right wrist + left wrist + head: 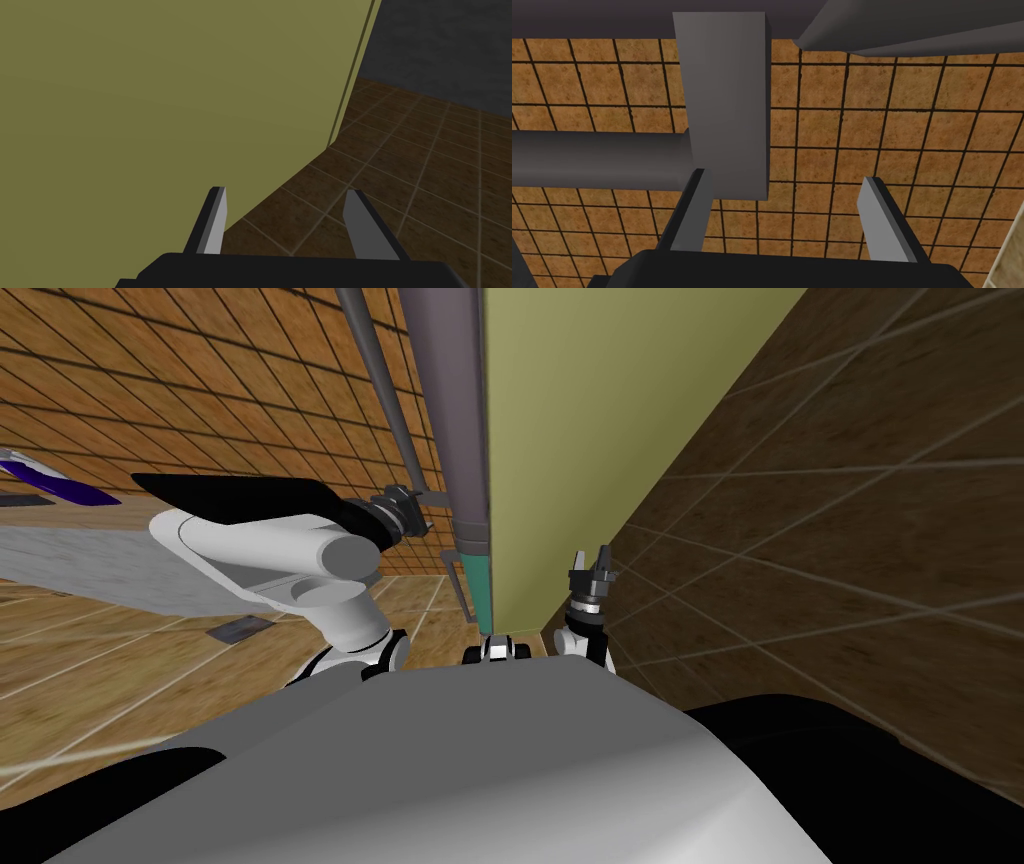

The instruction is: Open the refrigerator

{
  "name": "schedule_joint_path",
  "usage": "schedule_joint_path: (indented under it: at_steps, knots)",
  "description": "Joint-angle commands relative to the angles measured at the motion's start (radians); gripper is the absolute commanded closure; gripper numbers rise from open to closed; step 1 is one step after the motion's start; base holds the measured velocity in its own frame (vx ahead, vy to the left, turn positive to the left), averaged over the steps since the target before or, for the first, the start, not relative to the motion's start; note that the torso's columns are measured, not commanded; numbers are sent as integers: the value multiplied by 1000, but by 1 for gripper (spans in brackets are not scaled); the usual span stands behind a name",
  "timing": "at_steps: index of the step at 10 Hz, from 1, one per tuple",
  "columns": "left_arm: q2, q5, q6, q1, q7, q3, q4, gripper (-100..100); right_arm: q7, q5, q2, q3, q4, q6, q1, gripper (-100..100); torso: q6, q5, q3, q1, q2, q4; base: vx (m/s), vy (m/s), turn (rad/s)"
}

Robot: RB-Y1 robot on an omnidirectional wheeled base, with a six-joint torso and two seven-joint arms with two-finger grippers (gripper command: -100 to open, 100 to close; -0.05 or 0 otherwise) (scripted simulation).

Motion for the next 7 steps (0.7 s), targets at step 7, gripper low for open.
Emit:
schedule_joint_path:
  at_steps: [7]
  knots:
    - [115,-60,134,-120,113,-54,4,-100,0,0,0,0,0,0,0,0,-1,0,3,0,4,1,-8,-15,1]
